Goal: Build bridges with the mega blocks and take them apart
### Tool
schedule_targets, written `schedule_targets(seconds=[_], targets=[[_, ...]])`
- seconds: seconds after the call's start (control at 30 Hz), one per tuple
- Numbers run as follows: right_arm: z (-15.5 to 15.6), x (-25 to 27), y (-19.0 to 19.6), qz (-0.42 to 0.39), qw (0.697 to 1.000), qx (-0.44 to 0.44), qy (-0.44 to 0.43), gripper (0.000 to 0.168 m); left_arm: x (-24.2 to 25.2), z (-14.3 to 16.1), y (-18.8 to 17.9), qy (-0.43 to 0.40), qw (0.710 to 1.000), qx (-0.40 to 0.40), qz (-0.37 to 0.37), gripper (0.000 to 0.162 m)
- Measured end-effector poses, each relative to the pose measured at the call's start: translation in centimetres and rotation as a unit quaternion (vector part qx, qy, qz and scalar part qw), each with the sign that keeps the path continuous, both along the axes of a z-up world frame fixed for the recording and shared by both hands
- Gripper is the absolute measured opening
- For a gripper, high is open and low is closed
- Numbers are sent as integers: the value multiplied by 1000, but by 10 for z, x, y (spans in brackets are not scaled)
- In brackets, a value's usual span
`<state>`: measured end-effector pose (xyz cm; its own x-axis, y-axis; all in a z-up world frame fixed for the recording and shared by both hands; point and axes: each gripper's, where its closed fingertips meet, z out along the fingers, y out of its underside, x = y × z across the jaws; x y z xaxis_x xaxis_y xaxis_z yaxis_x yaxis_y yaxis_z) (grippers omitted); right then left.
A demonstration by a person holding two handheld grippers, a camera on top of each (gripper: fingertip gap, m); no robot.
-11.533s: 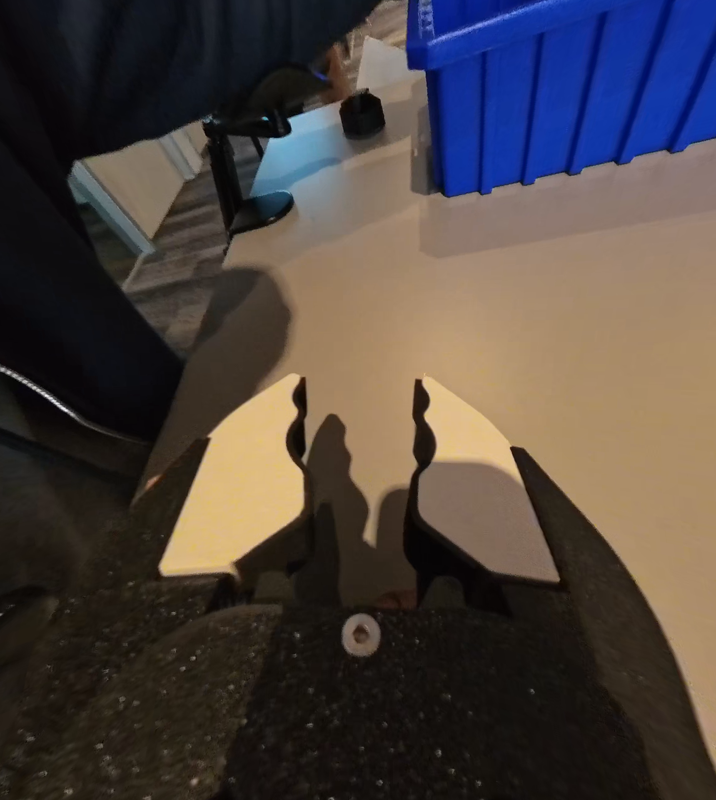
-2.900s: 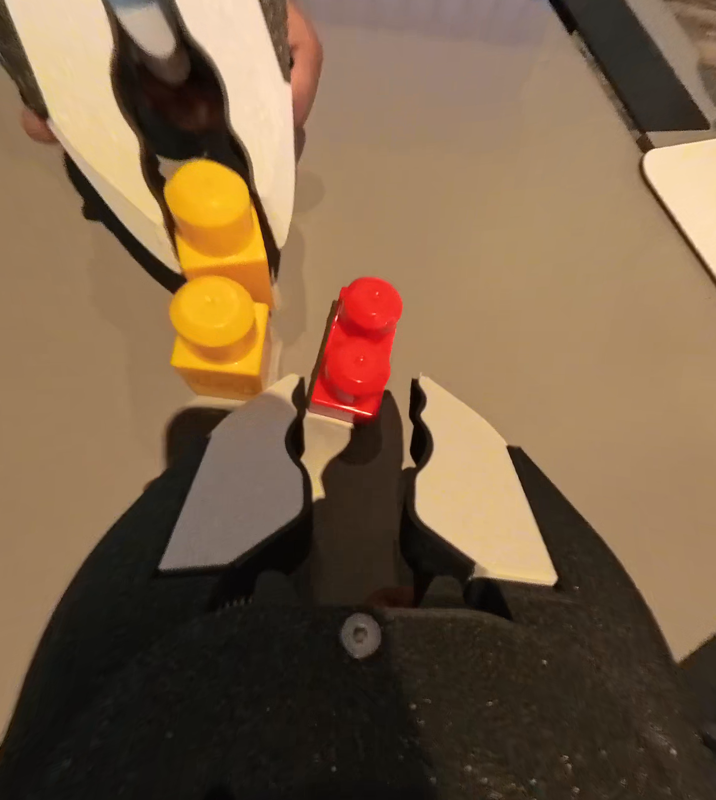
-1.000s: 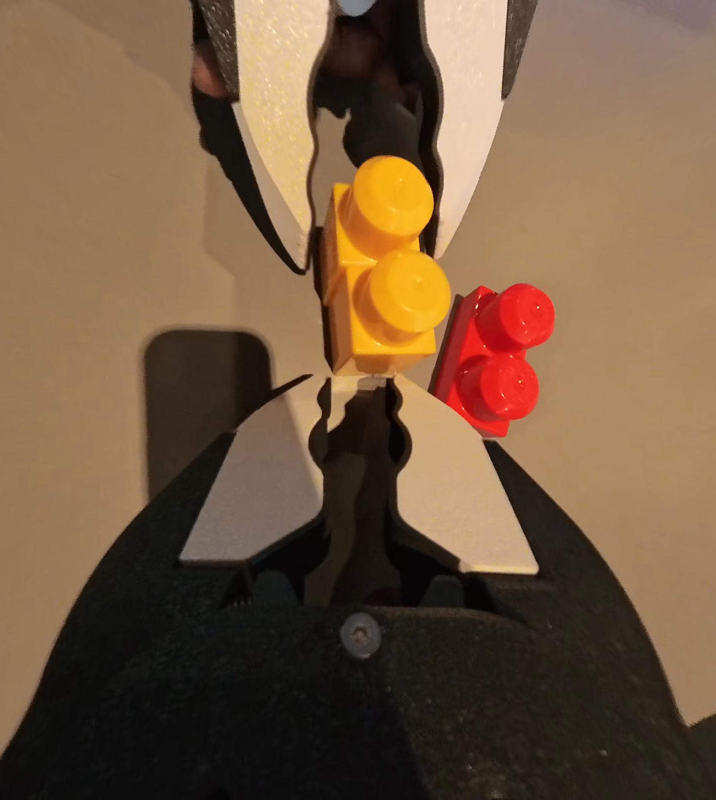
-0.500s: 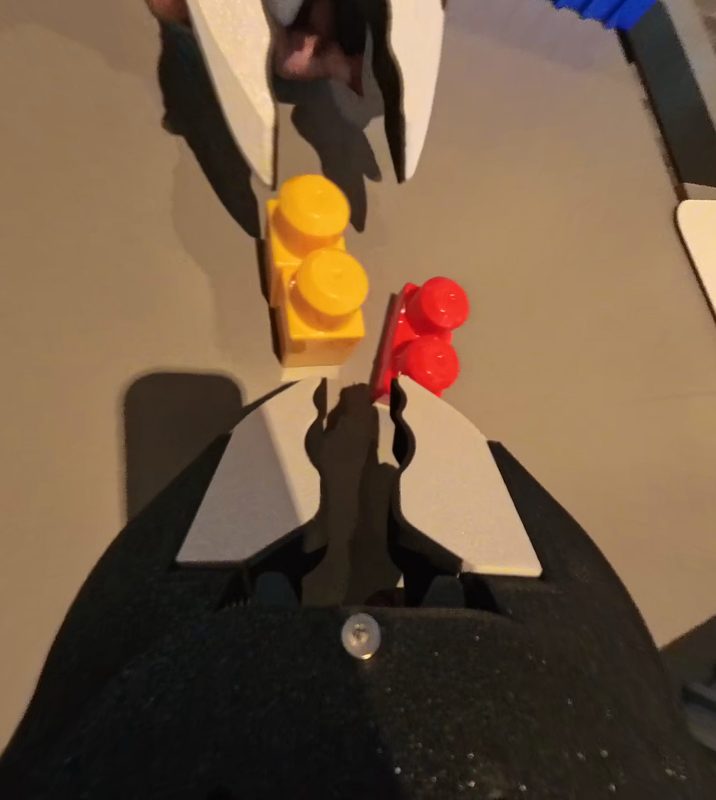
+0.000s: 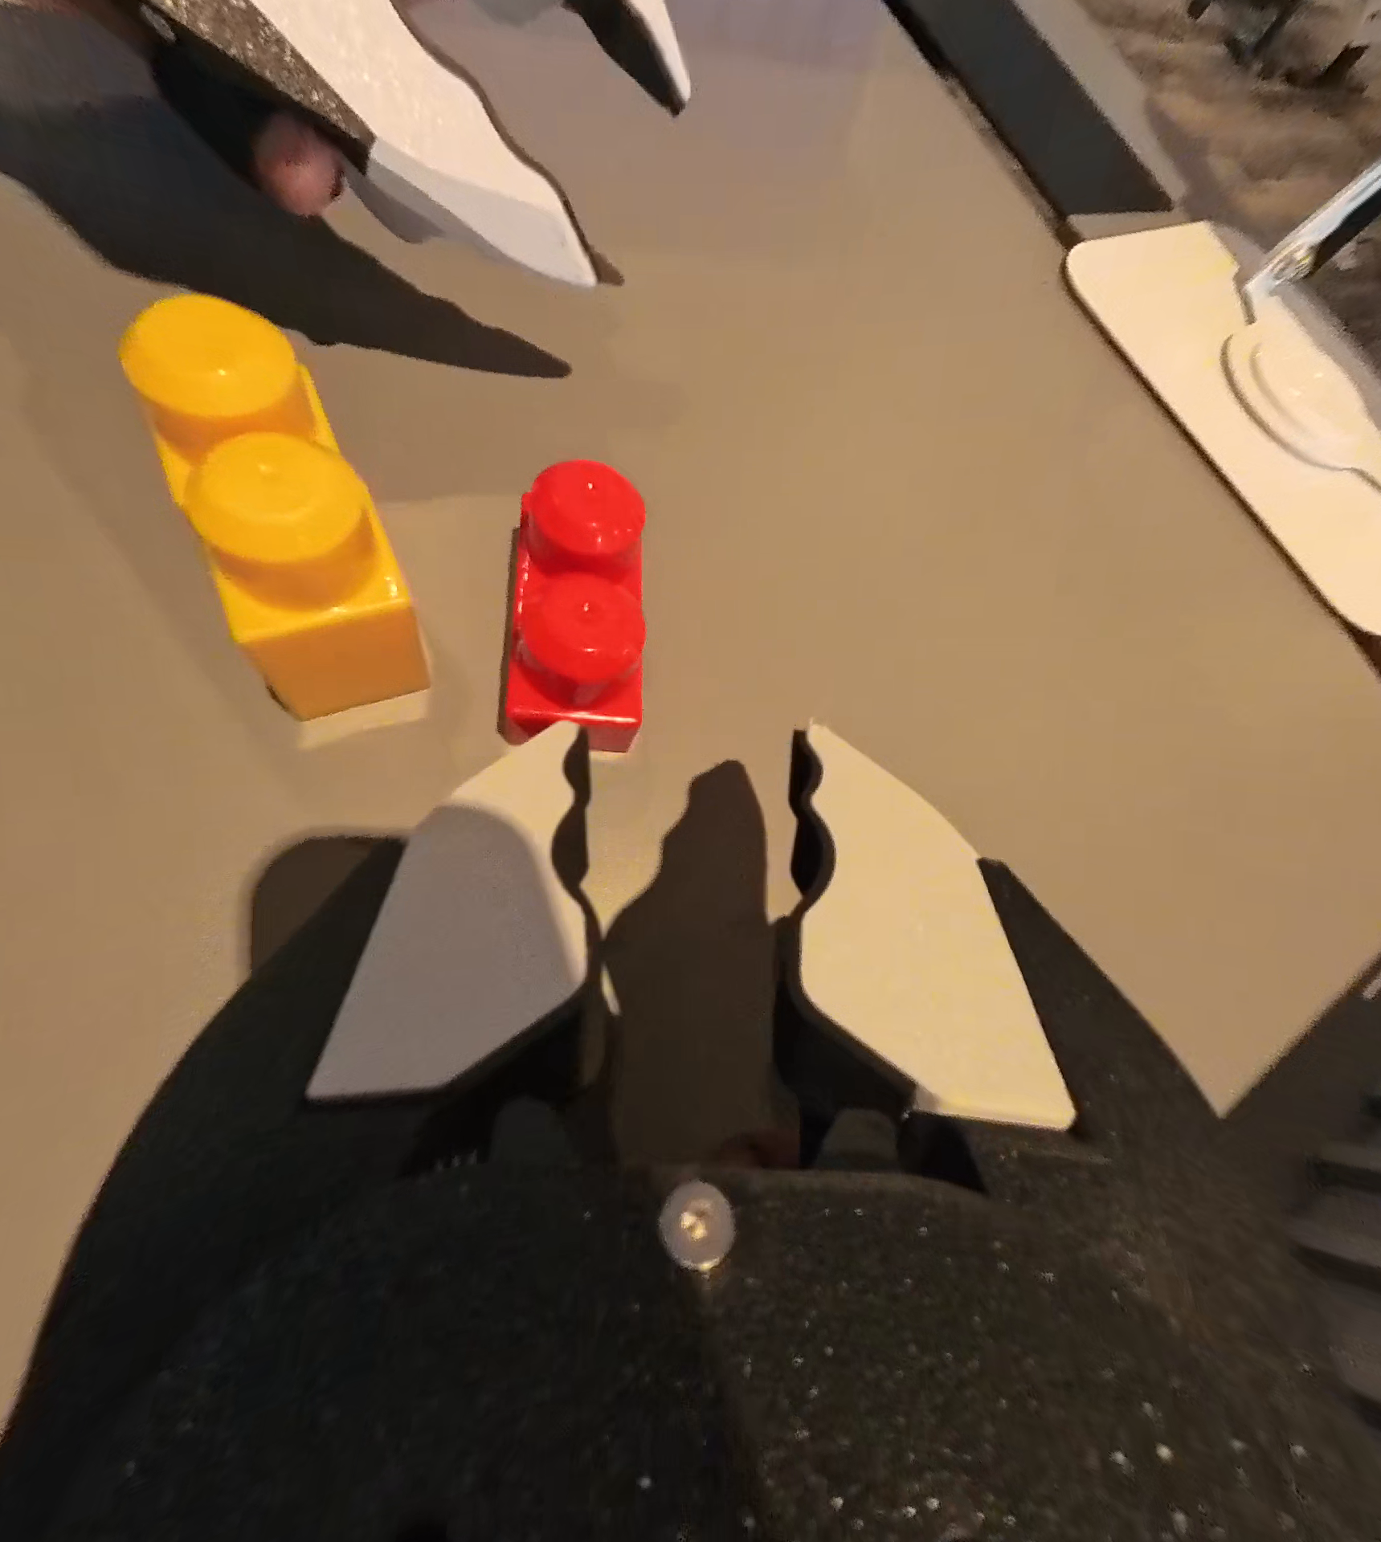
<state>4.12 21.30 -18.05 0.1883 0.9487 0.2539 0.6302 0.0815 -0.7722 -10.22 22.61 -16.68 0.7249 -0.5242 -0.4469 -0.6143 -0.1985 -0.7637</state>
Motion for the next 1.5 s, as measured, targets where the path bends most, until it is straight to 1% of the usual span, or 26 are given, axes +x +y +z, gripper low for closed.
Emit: schedule_targets(seconds=[0.1, 0.13, 0.33, 0.43, 0.53, 0.7, 0.87, 1.03, 1.13, 1.2, 1.33, 1.5], targets=[[-9, -3, -2, 6, 1000, -17, -8, 50, -1, -5, -1, 2, 1000, -8, 2, 47], [-9, -4, 0, 4, 1000, -17, -7, 52, -2, -7, -1, 0, 1000, -11, 3, 47], [-5, -11, 8, 0, 999, -48, 18, 53, -4, -17, -1, 5, 1000, -27, 4, 47], [-12, -16, 6, 18, 998, -53, -10, 57, -4, -18, -2, 8, 1000, -30, 2, 47], [-17, -21, 8, 22, 999, -35, -33, 57, -4, -19, -3, 13, 999, -33, -1, 47], [-12, -29, 19, -1, 1000, 16, -24, 51, -5, -20, -7, 12, 999, -34, -1, 46], [-8, -29, 19, -9, 998, 57, -18, 48, -4, -20, -10, 10, 999, -39, -6, 46], [-8, -28, 14, 3, 998, 59, -19, 47, 5, -17, -12, -18, 998, -49, -29, 48], [-9, -29, 12, 13, 999, 42, -20, 48, 13, -15, -11, -32, 997, -55, -51, 48], [-10, -30, 12, 19, 999, 25, -20, 51, 20, -15, -11, -38, 995, -61, -68, 48], [-13, -31, 7, 41, 999, 0, -23, 55, 30, -26, -15, -16, 991, -92, -101, 46], [-16, -33, -1, 75, 996, -26, -32, 54, 42, -26, -17, -18, 986, -100, -131, 44]])
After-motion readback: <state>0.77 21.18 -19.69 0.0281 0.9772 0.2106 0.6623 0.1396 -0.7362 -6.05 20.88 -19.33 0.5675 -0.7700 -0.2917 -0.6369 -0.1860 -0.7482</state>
